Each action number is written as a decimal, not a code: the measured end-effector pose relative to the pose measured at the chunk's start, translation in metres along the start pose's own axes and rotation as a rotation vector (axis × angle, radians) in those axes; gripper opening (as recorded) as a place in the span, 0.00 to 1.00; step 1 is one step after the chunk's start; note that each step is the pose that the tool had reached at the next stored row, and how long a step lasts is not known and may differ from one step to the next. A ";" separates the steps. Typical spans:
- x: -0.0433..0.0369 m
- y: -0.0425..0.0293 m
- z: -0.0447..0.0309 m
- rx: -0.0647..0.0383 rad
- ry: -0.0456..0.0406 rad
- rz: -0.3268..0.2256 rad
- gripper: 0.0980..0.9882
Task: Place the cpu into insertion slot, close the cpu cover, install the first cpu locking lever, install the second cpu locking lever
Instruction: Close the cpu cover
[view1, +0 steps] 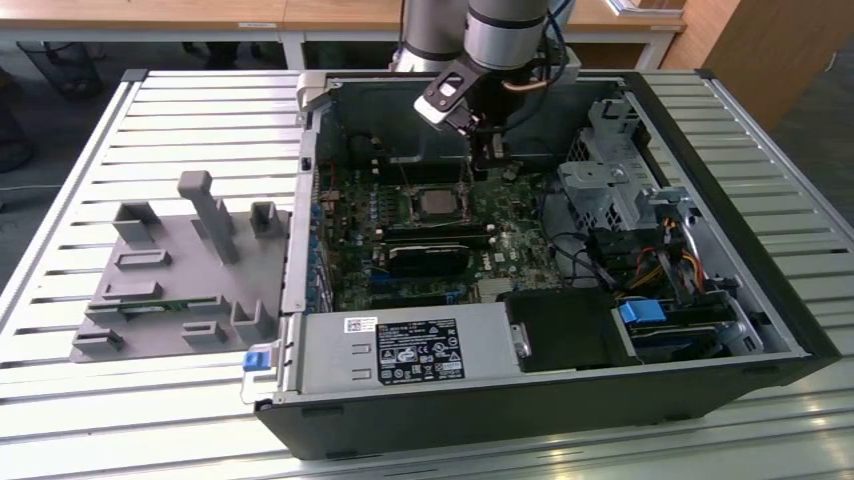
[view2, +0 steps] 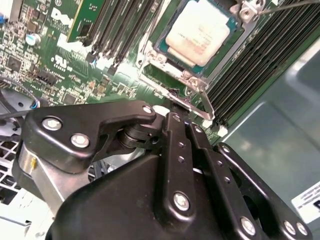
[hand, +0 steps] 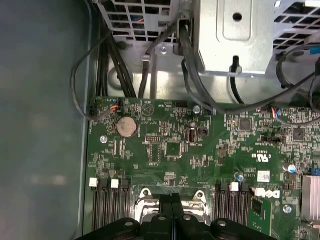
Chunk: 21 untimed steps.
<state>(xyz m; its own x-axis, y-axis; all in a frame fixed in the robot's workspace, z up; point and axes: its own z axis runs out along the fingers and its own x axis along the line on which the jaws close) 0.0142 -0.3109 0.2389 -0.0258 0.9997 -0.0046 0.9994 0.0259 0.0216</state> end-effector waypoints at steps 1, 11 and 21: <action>0.0000 -0.0012 0.0000 0.000 0.0000 0.000 0.01; 0.0004 -0.0141 0.0029 0.000 0.0000 0.000 0.01; 0.0009 -0.0342 0.0072 0.000 0.0000 0.000 0.01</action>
<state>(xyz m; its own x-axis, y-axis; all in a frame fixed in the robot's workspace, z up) -0.0198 -0.3109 0.2309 -0.0258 0.9997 -0.0046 0.9994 0.0259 0.0216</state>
